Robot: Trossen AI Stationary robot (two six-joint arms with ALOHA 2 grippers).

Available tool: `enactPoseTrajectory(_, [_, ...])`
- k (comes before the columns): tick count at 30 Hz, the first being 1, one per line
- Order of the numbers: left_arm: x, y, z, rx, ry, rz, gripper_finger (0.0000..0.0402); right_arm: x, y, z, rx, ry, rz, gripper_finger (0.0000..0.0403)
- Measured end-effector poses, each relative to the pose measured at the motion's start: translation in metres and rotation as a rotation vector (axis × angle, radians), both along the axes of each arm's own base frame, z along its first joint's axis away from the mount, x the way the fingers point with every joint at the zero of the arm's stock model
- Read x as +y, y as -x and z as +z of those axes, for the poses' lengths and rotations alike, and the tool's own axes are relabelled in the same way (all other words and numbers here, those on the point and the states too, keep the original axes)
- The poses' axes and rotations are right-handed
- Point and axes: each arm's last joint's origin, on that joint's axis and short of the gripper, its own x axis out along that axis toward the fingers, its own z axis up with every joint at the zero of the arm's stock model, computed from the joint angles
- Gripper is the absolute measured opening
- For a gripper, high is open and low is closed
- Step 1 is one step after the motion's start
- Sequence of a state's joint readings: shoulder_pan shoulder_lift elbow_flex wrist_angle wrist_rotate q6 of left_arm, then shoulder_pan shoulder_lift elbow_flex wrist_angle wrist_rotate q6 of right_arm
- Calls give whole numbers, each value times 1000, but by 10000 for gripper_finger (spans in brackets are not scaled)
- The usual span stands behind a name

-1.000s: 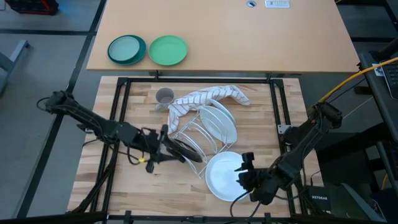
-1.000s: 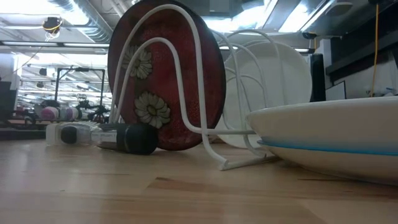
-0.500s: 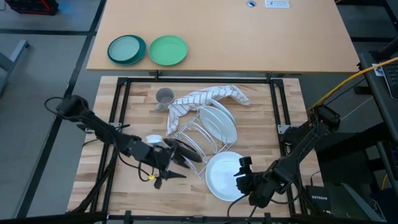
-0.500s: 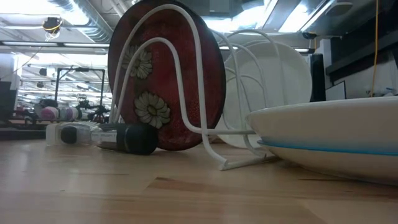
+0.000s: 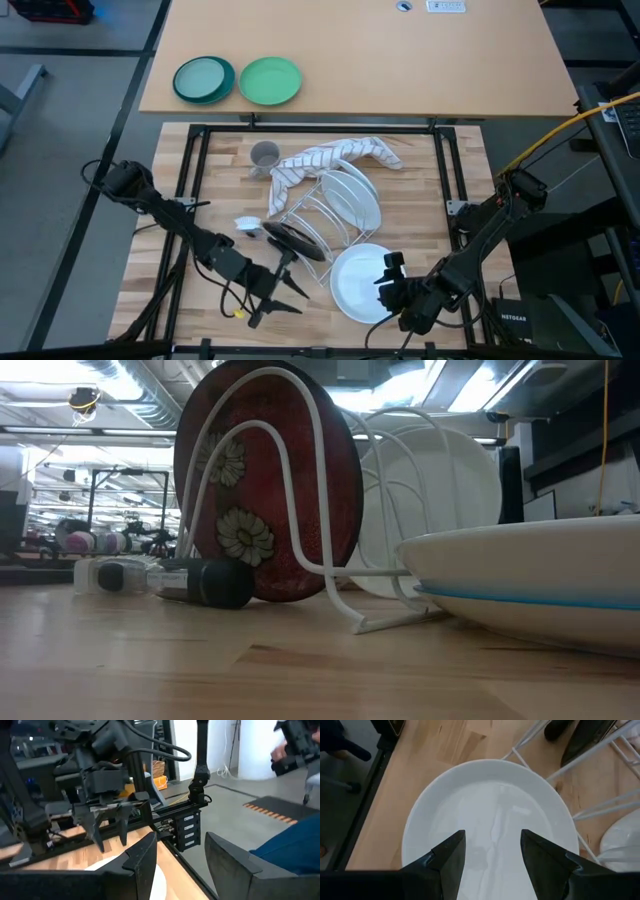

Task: Sort dishes
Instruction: Put the white plate in the dish rack

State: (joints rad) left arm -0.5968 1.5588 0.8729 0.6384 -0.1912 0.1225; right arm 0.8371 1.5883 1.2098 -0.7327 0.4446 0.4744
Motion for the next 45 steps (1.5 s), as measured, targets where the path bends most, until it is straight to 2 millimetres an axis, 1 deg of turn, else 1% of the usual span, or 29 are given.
enactPoseTrajectory(6, [-9,-13,-2,-31,-99,-3,155,0,0,0,-12,10,-7,195])
enactPoseTrajectory(11, [-22,-33,-10,-9,-240,-7,155,0,0,0,-12,7,-7,195])
enactPoseTrajectory(14, [-32,-49,-18,19,-314,-12,155,0,0,0,-7,3,-4,195])
enactPoseTrajectory(18, [-43,-67,-34,76,-446,-14,155,-1,-1,0,-21,15,-13,195])
enactPoseTrajectory(22, [-48,-77,-52,152,-570,25,155,-1,-1,1,-32,26,-20,195])
enactPoseTrajectory(27, [-47,-84,-74,208,-622,54,155,-1,-1,1,-34,28,-21,195])
enactPoseTrajectory(33, [-38,-94,-98,261,-661,78,155,-1,-1,1,-38,29,-23,195])
enactPoseTrajectory(40, [-26,-103,-115,297,-701,95,155,-1,-1,1,-44,31,-26,195])
enactPoseTrajectory(45, [-21,-106,-126,317,-735,89,155,-1,-1,1,-45,31,-27,195])
